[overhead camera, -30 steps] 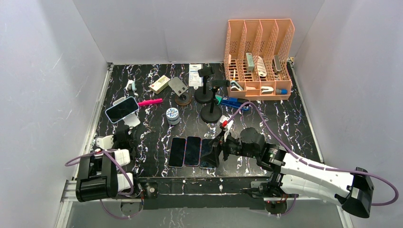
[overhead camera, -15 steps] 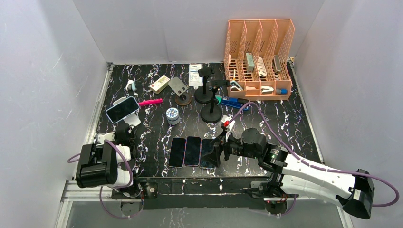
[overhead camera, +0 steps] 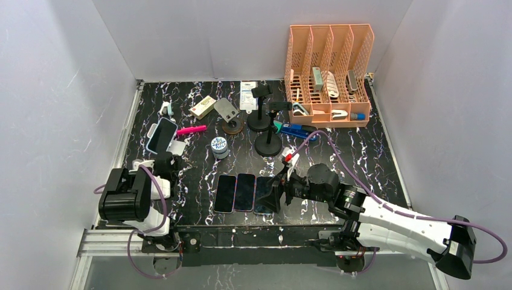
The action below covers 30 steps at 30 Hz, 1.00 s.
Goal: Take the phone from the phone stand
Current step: Adjust the phone stand with the phone at the center of the board.
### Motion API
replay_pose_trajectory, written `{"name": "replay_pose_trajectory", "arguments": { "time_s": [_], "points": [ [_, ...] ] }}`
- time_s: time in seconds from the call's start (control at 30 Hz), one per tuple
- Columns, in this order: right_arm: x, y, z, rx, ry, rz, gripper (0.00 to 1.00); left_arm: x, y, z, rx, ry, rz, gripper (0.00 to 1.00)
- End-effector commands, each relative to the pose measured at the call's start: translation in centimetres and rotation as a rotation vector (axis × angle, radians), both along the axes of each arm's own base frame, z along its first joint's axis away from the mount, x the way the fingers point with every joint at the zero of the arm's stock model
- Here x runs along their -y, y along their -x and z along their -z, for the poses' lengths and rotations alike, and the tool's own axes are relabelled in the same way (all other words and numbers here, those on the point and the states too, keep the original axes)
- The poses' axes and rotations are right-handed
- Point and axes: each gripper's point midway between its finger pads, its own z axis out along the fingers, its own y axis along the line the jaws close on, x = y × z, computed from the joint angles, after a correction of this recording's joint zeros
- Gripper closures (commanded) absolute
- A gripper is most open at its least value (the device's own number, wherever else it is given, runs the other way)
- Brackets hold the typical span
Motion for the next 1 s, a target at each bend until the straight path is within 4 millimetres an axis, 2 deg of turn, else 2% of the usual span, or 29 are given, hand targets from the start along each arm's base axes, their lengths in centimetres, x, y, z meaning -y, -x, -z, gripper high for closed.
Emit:
{"name": "replay_pose_trajectory", "arguments": {
  "time_s": [0.0, 0.27, 0.5, 0.73, 0.83, 0.97],
  "points": [
    [0.2, -0.2, -0.5, 0.012, -0.022, 0.019, 0.03, 2.5, 0.7, 2.5, -0.112, -0.004, 0.096, 1.0],
    [0.5, -0.2, -0.4, 0.011, -0.016, 0.026, 0.03, 3.4, 0.5, 1.9, -0.092, -0.005, 0.132, 1.0],
    [0.9, -0.4, -0.6, 0.021, -0.008, 0.04, 0.03, 3.3, 3.4, 0.7, -0.119, -0.032, 0.159, 0.98],
    [1.5, -0.4, -0.9, 0.03, 0.004, 0.053, 0.03, 5.1, 6.6, -1.1, -0.195, -0.022, 0.296, 0.9],
    [1.7, -0.3, -1.1, 0.03, 0.009, 0.052, 0.03, 4.6, 8.4, -3.4, -0.274, -0.093, 0.334, 0.87],
    [2.0, -0.2, -1.4, 0.031, 0.014, 0.055, 0.03, 3.4, 9.3, -8.9, -0.301, -0.247, 0.377, 0.82]
  ]
}}
